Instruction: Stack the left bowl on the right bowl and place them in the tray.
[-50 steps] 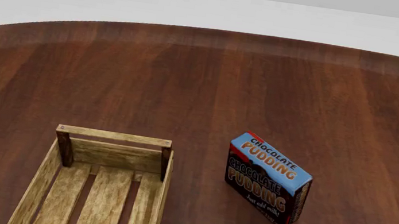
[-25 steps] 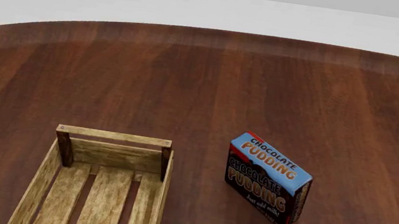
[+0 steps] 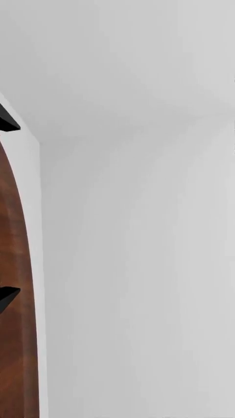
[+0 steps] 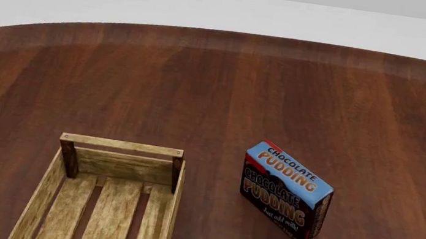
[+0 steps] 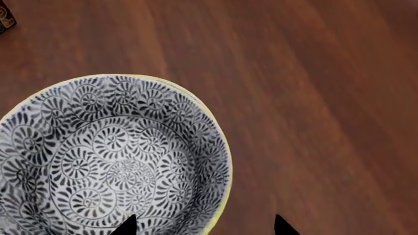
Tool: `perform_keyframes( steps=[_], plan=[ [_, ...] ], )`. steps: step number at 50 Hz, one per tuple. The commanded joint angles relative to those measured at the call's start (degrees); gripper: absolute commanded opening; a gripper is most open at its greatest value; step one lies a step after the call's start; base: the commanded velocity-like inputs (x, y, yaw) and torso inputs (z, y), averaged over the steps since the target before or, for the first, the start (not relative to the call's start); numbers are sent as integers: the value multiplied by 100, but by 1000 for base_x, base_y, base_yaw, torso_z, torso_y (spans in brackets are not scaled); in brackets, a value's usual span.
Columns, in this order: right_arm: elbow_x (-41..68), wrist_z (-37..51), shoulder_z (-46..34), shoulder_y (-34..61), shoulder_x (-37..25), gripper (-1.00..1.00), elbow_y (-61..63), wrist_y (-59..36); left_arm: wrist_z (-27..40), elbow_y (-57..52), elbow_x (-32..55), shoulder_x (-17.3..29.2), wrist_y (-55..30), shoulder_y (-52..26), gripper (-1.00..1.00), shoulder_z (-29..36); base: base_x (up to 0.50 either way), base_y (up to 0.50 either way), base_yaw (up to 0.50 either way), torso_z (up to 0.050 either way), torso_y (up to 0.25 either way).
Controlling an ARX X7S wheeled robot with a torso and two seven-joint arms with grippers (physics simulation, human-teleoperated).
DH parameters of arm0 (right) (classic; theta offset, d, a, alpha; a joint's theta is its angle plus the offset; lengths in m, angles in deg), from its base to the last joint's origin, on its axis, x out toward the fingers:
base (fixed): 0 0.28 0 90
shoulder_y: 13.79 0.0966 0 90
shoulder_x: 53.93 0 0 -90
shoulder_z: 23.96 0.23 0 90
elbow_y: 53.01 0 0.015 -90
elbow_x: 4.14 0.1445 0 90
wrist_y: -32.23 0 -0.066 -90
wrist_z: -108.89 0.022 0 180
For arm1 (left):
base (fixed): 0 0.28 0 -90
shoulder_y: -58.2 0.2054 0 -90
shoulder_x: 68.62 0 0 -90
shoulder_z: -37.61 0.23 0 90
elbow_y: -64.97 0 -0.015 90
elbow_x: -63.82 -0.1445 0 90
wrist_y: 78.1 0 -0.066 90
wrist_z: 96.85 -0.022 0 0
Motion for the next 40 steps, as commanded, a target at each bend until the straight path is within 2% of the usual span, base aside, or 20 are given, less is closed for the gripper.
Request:
perform_keyframes(
  steps=[1,40],
  plan=[
    [486,480,482,-118,290,100,-248,455,34,-40,-3,16,-62,-54,100,65,0,0,0,0,0],
    [1027,901,696,351,410,100,-1127,589,102,-6,-29,52,-49,-88,100,272,1,0,1,0,0]
  ],
)
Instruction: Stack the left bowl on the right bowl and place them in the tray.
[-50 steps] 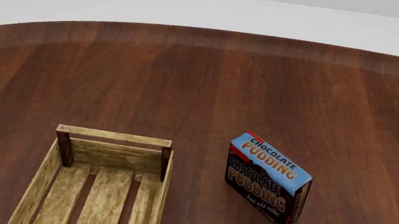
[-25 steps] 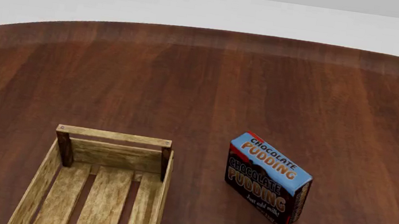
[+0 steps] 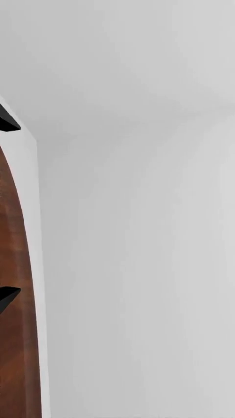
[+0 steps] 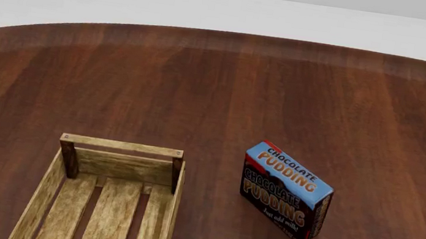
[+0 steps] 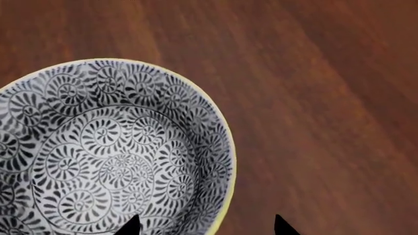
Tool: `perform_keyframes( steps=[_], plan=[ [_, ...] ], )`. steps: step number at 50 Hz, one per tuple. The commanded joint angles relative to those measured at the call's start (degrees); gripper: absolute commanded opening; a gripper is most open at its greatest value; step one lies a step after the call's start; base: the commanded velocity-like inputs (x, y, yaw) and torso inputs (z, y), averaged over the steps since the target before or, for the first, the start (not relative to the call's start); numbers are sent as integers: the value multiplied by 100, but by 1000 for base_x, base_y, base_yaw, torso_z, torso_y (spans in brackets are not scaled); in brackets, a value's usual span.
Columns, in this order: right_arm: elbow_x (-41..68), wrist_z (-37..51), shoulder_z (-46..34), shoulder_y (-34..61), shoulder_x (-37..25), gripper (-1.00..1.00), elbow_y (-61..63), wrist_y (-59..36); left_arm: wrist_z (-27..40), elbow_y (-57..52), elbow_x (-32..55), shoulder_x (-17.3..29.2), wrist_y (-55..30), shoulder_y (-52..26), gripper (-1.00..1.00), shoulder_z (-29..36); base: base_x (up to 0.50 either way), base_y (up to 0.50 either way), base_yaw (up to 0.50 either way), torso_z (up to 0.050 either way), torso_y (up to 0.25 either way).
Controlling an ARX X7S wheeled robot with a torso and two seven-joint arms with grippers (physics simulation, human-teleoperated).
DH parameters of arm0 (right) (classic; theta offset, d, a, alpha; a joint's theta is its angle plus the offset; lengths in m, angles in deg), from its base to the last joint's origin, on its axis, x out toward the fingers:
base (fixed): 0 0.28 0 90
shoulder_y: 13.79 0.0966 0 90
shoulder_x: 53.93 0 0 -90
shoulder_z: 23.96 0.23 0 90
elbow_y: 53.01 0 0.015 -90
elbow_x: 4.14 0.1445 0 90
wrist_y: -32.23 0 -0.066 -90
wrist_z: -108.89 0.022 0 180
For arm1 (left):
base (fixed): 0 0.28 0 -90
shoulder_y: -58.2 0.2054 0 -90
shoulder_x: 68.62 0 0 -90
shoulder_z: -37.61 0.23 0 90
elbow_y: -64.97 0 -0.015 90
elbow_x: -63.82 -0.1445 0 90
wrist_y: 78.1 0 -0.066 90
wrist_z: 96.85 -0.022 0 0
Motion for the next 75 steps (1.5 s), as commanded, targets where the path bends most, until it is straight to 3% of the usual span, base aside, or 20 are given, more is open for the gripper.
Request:
perform_keyframes(
  steps=[1,18,62,63,69,75],
  plan=[
    [45,21,-54,223,52,100,-385,-48,26,10,-16,7,-3,-7,100,78,0,0,0,0,0],
    [446,544,212,636,155,100,-1192,276,54,54,-52,29,23,4,100,190,1,0,1,0,0],
    [1405,1810,1464,601,15,100,-2986,1632,180,-42,-173,69,-191,-192,100,663,1,0,1,-1,0],
    [1400,1956,1517,569,35,-100,-3036,1741,180,-39,-172,71,-188,-192,100,662,0,0,0,0,0],
    [1519,1948,1613,469,83,-100,-3081,1885,199,-78,-156,63,-262,-231,100,686,2,0,1,-2,0],
    [1381,1757,1476,378,186,-100,-2362,1743,201,-65,-150,62,-228,-219,100,701,2,-1,2,-3,0]
  ],
)
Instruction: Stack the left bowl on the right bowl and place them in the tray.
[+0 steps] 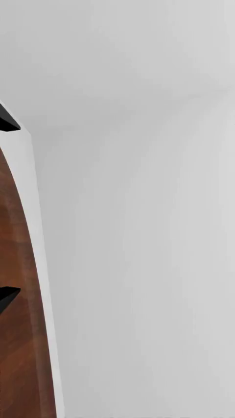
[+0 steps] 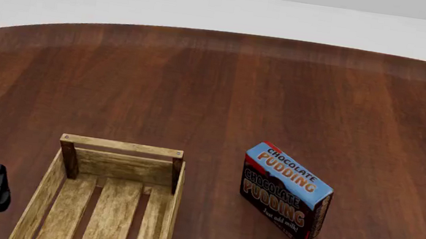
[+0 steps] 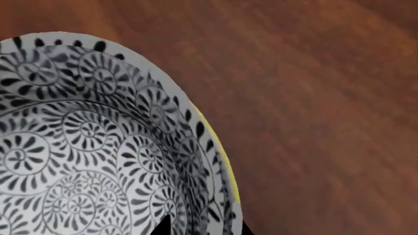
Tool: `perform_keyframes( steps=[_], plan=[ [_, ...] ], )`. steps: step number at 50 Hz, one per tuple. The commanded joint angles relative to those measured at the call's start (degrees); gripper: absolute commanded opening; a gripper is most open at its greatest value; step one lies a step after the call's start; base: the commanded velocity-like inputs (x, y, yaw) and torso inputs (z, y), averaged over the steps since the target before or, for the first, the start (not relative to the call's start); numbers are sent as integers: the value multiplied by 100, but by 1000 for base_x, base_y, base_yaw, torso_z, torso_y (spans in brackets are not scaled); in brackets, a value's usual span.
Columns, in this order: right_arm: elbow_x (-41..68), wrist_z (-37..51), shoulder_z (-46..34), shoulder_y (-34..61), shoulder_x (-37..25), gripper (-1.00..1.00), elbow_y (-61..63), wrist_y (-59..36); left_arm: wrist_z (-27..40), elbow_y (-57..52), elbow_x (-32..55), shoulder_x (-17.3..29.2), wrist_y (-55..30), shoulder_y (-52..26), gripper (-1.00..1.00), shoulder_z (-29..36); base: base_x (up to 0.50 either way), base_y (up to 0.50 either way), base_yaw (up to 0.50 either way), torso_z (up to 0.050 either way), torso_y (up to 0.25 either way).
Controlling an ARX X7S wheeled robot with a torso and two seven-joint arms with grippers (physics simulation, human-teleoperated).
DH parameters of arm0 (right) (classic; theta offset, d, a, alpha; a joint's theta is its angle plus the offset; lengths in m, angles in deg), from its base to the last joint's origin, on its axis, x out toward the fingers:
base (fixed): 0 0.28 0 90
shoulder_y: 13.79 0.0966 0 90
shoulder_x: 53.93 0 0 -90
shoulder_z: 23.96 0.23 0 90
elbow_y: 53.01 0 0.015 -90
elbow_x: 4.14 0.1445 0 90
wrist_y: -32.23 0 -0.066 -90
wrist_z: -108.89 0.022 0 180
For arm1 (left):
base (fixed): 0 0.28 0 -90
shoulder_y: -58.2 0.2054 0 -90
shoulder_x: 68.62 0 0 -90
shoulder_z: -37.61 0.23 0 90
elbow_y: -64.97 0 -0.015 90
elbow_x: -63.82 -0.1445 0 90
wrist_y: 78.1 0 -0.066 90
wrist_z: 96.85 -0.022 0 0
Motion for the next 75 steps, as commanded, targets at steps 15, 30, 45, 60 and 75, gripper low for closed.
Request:
perform_keyframes(
  steps=[15,30,45,60,75],
  plan=[
    [-1616,-708,-888,-301,312,-100,2529,-621,1,-44,99,5,8,-32,100,-51,0,-1,0,0,0],
    [-2757,-1511,-2194,203,-56,-100,3767,-1664,12,58,81,19,217,89,100,-65,0,0,0,0,0],
    [-3926,-2663,-3688,1086,-445,-100,4050,-2857,6,102,128,54,375,204,100,-187,0,0,0,0,0],
    [-5084,-3644,-5257,2428,-198,-100,3334,-3370,-16,201,205,81,614,389,100,-389,0,0,0,0,0],
    [-4603,-2987,-5786,3137,600,-100,2369,-2873,-56,379,312,114,846,506,100,-667,0,0,0,0,1]
  ],
)
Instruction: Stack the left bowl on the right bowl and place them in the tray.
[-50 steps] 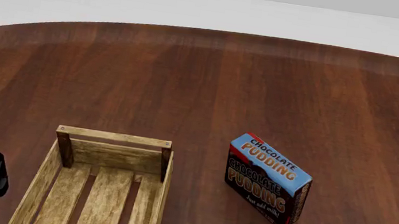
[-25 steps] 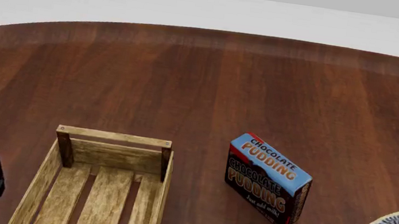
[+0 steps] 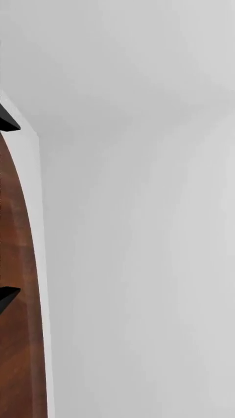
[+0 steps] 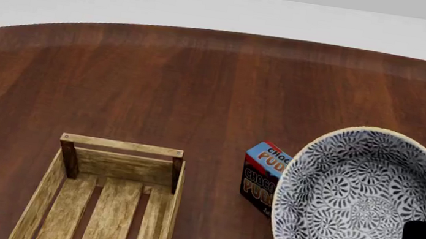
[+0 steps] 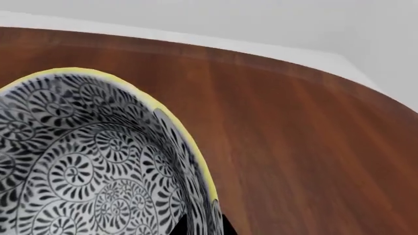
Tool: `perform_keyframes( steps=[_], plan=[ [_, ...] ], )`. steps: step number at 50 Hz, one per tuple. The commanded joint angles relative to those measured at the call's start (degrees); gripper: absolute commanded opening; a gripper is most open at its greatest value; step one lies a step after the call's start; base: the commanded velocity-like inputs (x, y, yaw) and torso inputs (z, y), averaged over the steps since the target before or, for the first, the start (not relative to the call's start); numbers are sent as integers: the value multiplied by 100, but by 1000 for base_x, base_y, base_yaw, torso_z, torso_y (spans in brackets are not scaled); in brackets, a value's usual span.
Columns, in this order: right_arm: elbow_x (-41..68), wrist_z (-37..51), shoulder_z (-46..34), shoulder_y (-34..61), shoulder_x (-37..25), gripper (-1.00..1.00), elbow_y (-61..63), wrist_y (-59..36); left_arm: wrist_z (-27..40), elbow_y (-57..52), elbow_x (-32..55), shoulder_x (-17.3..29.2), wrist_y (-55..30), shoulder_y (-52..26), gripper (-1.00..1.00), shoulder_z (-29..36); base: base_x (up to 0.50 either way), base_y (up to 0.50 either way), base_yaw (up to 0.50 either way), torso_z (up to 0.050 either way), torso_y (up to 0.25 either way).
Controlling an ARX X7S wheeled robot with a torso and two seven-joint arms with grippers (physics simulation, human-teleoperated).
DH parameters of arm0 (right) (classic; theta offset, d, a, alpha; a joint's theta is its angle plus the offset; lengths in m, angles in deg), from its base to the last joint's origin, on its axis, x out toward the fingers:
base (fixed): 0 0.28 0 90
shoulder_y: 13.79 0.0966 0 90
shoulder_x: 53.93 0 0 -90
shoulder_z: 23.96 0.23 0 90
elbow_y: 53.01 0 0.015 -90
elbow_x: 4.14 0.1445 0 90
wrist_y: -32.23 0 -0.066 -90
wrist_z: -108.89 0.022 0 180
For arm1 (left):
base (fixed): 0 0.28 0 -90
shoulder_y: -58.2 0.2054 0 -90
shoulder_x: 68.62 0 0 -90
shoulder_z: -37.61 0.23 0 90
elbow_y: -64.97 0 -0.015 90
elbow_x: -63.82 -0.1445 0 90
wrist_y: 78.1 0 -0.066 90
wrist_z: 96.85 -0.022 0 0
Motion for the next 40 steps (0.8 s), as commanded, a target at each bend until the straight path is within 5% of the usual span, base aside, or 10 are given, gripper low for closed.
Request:
perform_keyframes(
  steps=[1,11,40],
  plan=[
    [237,327,-450,597,509,-100,-618,261,-22,103,82,34,147,82,100,-214,0,0,0,0,0],
    [1243,1165,-557,977,928,-100,-1508,491,-30,145,146,64,238,151,100,-380,0,0,0,0,1],
    [6548,4594,-1413,2339,945,-100,-4103,916,-4,264,167,130,563,441,100,-690,0,0,0,0,1]
  ],
)
